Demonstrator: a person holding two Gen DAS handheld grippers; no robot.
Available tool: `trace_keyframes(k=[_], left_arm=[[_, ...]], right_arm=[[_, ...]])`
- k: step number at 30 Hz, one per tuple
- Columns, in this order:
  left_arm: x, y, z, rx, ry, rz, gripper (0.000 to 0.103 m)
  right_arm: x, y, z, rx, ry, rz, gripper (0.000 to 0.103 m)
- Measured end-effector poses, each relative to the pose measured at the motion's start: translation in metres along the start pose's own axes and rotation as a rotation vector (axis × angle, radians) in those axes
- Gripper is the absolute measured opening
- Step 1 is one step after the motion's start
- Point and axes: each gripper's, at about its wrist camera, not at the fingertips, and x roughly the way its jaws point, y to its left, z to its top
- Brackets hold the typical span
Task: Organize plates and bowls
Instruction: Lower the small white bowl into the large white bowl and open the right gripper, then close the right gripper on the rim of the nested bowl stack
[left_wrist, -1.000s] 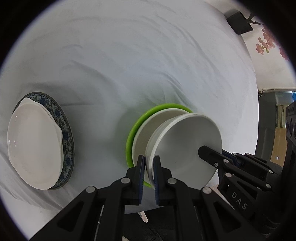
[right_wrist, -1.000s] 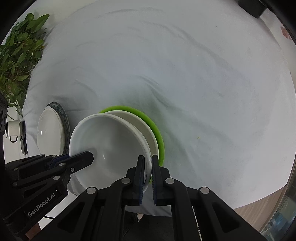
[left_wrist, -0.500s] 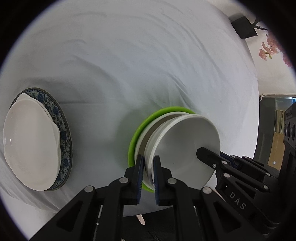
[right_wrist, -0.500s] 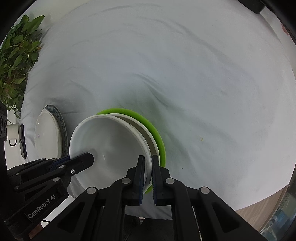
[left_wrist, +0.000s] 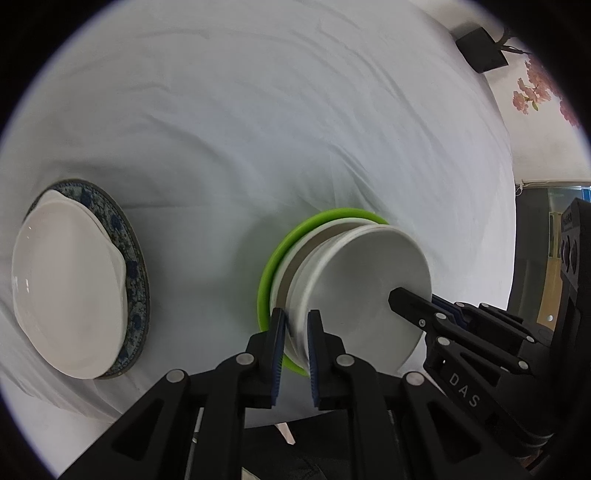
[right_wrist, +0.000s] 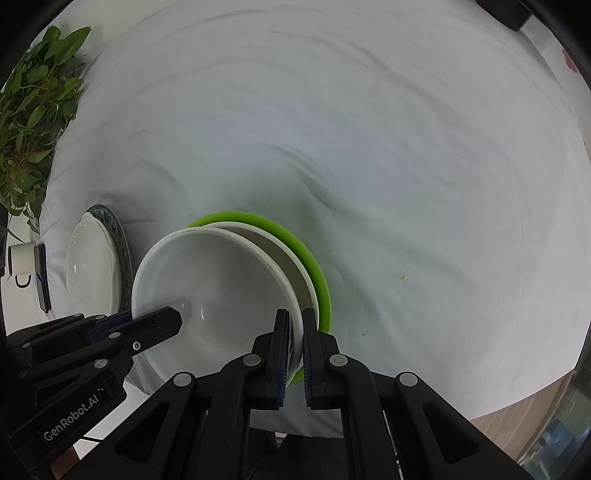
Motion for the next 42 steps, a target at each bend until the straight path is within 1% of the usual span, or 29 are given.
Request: trace_keyframes(k=[1,2,4,6,9,19,23,25,26,28,30,31,32,33,34,35,36,37,38,39,40,41,42], left_arm=[[-0.002,0.000,0.000,0.006,-0.006,0.013,0.010],[-0.004,0.001,-0.001,0.005,-0.015,0.004,0.010],[-0.010,0.004,0.000,-0.008,-0.034,-0.018,0.010],[-0.011,0.006,0.003,-0.004,-0.041,-0.017,0.008],[-0.006,0.006,0.006,0.008,-0.025,-0.005,0.005],[0.003,0.009,0.007,-0.020,-0.012,-0.010,0.005],[0.002,0.010,0.007,-0.017,-0.014,-0.019,0.005],[0.000,0.010,0.007,-0.010,-0.016,-0.030,0.005],[0.000,0.011,0.007,-0.009,-0.017,-0.039,0.006],[-0.003,0.010,0.006,0.000,-0.028,-0.037,0.006],[-0.009,0.010,0.004,0.000,-0.053,-0.039,0.006],[-0.012,0.012,0.003,-0.006,-0.069,-0.045,0.006],[-0.016,0.014,0.002,-0.010,-0.086,-0.052,0.006],[-0.023,0.016,0.002,-0.010,-0.108,-0.056,0.006],[-0.033,0.018,0.000,-0.005,-0.144,-0.051,0.006],[-0.037,0.018,0.000,0.005,-0.172,-0.040,0.009],[-0.047,0.018,-0.001,0.018,-0.209,-0.009,0.022],[-0.056,0.019,-0.003,0.027,-0.253,0.055,0.035],[-0.064,0.020,-0.005,0.020,-0.293,0.129,0.069],[-0.073,0.022,-0.008,-0.001,-0.337,0.205,0.090],[-0.084,0.026,-0.013,-0.029,-0.398,0.273,0.091],[-0.089,0.027,-0.016,-0.038,-0.420,0.294,0.091],[-0.093,0.029,-0.018,-0.041,-0.421,0.303,0.091]], right_arm=[[0.000,0.001,0.000,0.001,-0.005,-0.002,0.003],[0.000,0.001,0.000,0.004,-0.008,-0.002,0.005],[0.000,0.002,0.000,0.013,-0.010,-0.009,0.004],[0.004,0.002,0.000,0.016,-0.008,-0.011,0.004],[0.004,0.005,0.001,0.016,-0.010,-0.018,0.004],[0.004,-0.001,0.004,0.007,-0.010,-0.028,0.004],[0.001,-0.003,0.005,0.001,-0.007,-0.032,0.005],[-0.004,-0.002,0.005,-0.003,-0.019,-0.034,0.005],[-0.007,-0.002,0.004,-0.006,-0.024,-0.041,0.007],[-0.016,-0.005,0.003,-0.004,-0.045,-0.064,0.018],[-0.025,-0.011,0.003,0.003,-0.069,-0.068,0.032],[-0.030,-0.015,0.002,0.004,-0.086,-0.072,0.034],[-0.035,-0.020,0.002,0.002,-0.099,-0.072,0.039],[-0.039,-0.024,0.001,0.001,-0.116,-0.061,0.045],[-0.043,-0.029,0.001,-0.005,-0.132,-0.051,0.049],[-0.047,-0.032,-0.001,-0.021,-0.154,-0.047,0.058],[-0.050,-0.034,-0.002,-0.039,-0.171,-0.056,0.065],[-0.052,-0.036,-0.005,-0.054,-0.182,-0.064,0.070],[-0.054,-0.038,-0.007,-0.061,-0.183,-0.057,0.081],[-0.056,-0.040,-0.008,-0.062,-0.179,-0.044,0.091],[-0.059,-0.042,-0.011,-0.057,-0.183,-0.030,0.094],[-0.062,-0.044,-0.013,-0.058,-0.189,-0.019,0.100],[-0.065,-0.043,-0.014,-0.068,-0.197,-0.006,0.103]])
